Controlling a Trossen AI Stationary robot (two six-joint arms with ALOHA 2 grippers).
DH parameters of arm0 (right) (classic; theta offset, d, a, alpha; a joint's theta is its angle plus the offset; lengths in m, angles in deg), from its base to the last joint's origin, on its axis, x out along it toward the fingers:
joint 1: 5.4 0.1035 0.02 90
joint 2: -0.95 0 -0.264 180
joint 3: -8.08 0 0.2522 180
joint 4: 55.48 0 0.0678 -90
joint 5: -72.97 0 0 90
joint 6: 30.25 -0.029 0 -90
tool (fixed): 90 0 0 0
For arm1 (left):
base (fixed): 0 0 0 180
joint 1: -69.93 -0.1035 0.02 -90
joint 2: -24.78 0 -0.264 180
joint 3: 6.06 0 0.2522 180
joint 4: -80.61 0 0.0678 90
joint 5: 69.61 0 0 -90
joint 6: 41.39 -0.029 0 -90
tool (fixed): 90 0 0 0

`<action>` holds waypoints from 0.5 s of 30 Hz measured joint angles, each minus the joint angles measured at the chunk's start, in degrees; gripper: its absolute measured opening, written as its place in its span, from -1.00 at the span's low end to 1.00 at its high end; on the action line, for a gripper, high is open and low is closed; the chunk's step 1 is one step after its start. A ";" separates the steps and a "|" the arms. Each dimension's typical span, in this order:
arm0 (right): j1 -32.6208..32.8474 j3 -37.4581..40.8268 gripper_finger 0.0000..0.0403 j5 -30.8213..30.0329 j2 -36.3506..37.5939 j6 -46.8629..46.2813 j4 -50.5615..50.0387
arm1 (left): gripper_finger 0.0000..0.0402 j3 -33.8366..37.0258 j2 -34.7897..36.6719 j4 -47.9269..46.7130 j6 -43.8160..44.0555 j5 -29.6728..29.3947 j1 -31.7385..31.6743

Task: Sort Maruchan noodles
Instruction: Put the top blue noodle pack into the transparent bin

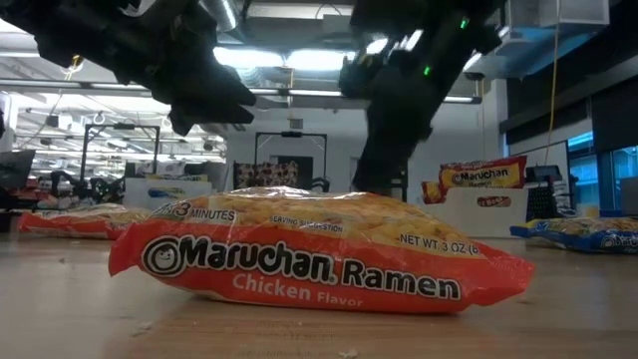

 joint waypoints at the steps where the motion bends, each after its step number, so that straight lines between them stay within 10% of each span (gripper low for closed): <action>1: 0.00 0.00 -0.03 -0.17 1.14 0.29 -0.73 | -0.22 -0.01 0.00 0.00 0.02 0.02 0.28; 15: -7.47 16.28 -0.03 16.79 9.74 -10.23 14.51 | -0.22 -6.10 -19.66 7.57 -0.83 -2.07 5.19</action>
